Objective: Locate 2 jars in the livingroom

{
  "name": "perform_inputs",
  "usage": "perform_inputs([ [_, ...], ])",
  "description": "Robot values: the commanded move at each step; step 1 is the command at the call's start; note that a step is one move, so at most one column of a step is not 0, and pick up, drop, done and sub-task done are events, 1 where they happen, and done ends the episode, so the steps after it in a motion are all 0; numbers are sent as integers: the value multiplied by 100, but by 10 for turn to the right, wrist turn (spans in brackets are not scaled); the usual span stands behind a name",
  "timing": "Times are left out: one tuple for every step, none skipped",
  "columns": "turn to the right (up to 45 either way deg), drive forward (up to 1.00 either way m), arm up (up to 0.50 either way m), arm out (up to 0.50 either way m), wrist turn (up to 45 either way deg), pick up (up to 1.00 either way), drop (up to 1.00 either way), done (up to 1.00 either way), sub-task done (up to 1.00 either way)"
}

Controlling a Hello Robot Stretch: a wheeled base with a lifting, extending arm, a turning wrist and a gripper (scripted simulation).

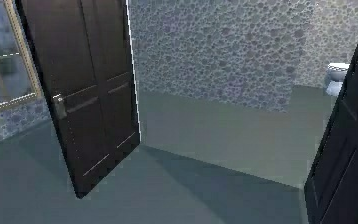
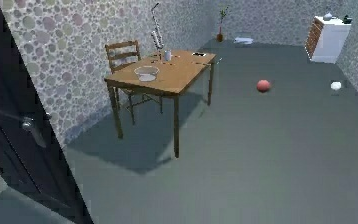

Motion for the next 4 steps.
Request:
perform_inputs([
  [30,0,0,0,0,0,0,0,0],
  [0,60,0,0,0,0,0,0,0],
  [210,0,0,0,0,0,0,0,0],
  [30,0,0,0,0,0,0,0,0],
])
